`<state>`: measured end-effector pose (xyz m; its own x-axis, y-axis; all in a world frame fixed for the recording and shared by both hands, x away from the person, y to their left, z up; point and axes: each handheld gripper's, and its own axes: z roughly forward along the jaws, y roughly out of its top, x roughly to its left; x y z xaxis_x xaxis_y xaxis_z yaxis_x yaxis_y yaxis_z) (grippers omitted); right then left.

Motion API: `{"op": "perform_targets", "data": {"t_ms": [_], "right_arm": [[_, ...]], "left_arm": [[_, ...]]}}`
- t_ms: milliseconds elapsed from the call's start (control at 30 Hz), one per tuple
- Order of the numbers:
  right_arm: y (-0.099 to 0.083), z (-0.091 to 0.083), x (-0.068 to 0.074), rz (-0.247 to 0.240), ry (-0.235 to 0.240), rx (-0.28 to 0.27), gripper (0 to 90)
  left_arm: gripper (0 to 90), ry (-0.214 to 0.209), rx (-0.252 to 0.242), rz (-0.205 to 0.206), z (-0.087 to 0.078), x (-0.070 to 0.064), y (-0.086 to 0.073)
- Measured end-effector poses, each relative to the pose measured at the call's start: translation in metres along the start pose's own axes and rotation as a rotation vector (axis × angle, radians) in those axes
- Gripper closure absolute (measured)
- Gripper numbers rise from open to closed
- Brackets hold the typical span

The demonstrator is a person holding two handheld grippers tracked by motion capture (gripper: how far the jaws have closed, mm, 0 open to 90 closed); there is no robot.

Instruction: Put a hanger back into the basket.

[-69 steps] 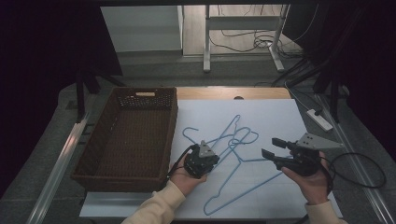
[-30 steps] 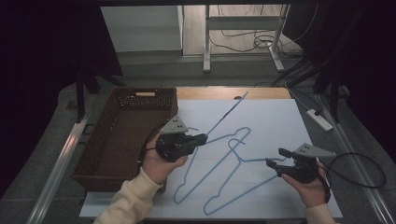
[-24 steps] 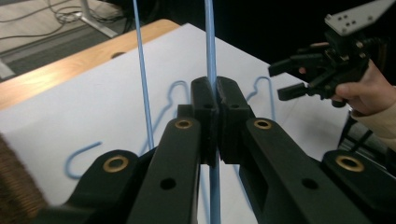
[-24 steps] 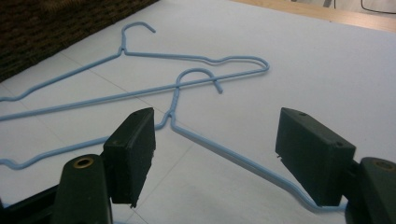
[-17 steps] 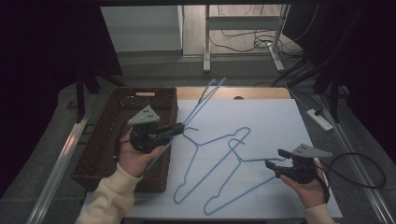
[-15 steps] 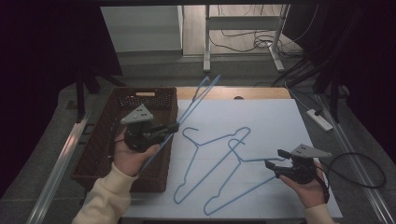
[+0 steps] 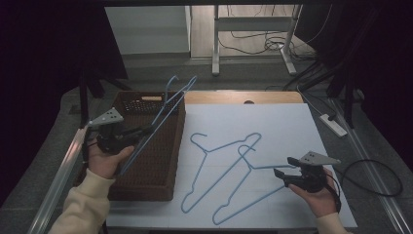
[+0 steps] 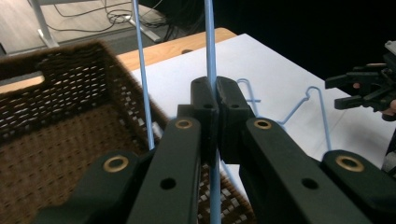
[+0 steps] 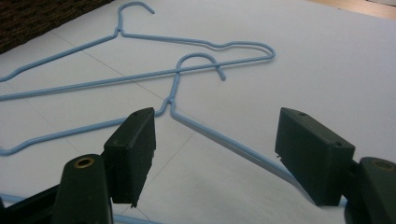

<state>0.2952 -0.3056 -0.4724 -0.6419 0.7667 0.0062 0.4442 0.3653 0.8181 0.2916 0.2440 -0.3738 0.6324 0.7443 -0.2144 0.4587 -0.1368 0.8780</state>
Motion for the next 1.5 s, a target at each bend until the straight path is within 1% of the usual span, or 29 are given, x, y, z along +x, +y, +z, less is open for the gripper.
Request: {"op": "perform_targets", "data": {"t_ms": [133, 167, 200, 267, 333, 400, 433, 467, 600, 667, 733, 800, 867, 967, 1067, 1233, 1300, 1367, 1400, 1433, 1500], "right_arm": [[0.000, 0.001, 0.000, -0.002, -0.001, 0.004, 29.6], [0.000, 0.001, 0.001, -0.001, -0.002, 0.003, 29.5], [0.000, 0.001, 0.001, -0.001, -0.002, 0.003, 29.5], [0.000, 0.000, 0.001, -0.001, -0.002, -0.001, 29.4], [0.000, 0.000, 0.001, 0.001, -0.002, 0.000, 29.3], [0.000, 0.001, 0.001, 0.002, -0.003, 0.003, 29.2], [0.000, 0.001, 0.001, 0.002, -0.003, 0.003, 29.2], [0.000, 0.001, 0.000, 0.002, -0.005, 0.003, 29.2], [0.000, 0.001, -0.001, 0.004, -0.006, 0.004, 29.1], [-0.001, 0.001, -0.001, 0.006, -0.005, 0.004, 29.1], [-0.001, 0.001, -0.001, 0.005, -0.006, 0.006, 29.0], [-0.001, 0.002, -0.001, 0.004, -0.007, 0.008, 28.9], [-0.001, 0.002, -0.001, 0.004, -0.008, 0.010, 28.9], [-0.001, 0.001, -0.001, 0.004, -0.009, 0.007, 28.9], [-0.001, 0.002, -0.002, 0.006, -0.010, 0.008, 28.9], [-0.001, 0.001, -0.001, 0.003, -0.009, 0.006, 28.9], [-0.001, 0.002, -0.001, 0.004, -0.009, 0.006, 28.9], [-0.001, 0.002, -0.001, 0.002, -0.010, 0.010, 28.9], [-0.001, 0.002, 0.000, 0.002, -0.010, 0.011, 28.9], [-0.001, 0.002, 0.000, 0.002, -0.010, 0.012, 28.9], [-0.001, 0.003, -0.001, 0.003, -0.010, 0.013, 28.9]], "left_arm": [[87.1, 0.021, -0.005, -0.009, -0.007, 0.017, -0.009], [87.1, 0.021, -0.005, -0.009, -0.007, 0.017, -0.009], [87.1, 0.025, -0.007, -0.007, -0.009, 0.020, -0.011], [87.1, 0.021, -0.009, -0.008, -0.012, 0.028, -0.016], [87.1, 0.018, -0.001, -0.022, -0.013, 0.034, -0.020], [87.1, 0.016, 0.003, -0.029, -0.013, 0.041, -0.024], [87.1, 0.016, 0.003, -0.029, -0.013, 0.041, -0.024], [87.1, 0.020, 0.012, -0.037, -0.013, 0.046, -0.027], [87.1, 0.026, 0.030, -0.046, -0.013, 0.056, -0.034], [87.1, 0.024, 0.043, -0.060, -0.011, 0.061, -0.038], [87.1, 0.014, 0.046, -0.061, -0.009, 0.065, -0.040], [87.1, 0.005, 0.046, -0.059, -0.008, 0.067, -0.042], [87.1, -0.015, 0.039, -0.043, -0.010, 0.066, -0.043], [87.1, -0.021, 0.048, -0.038, -0.012, 0.064, -0.044], [87.1, -0.036, 0.047, -0.047, -0.014, 0.064, -0.047], [87.1, -0.038, 0.056, -0.048, -0.020, 0.066, -0.053], [87.1, -0.040, 0.064, -0.048, -0.022, 0.067, -0.055], [87.1, -0.031, 0.090, -0.043, -0.022, 0.067, -0.058], [87.1, -0.031, 0.090, -0.043, -0.022, 0.067, -0.058], [87.1, -0.030, 0.114, -0.048, -0.020, 0.069, -0.061], [87.1, -0.031, 0.137, -0.054, -0.017, 0.071, -0.063]]}}
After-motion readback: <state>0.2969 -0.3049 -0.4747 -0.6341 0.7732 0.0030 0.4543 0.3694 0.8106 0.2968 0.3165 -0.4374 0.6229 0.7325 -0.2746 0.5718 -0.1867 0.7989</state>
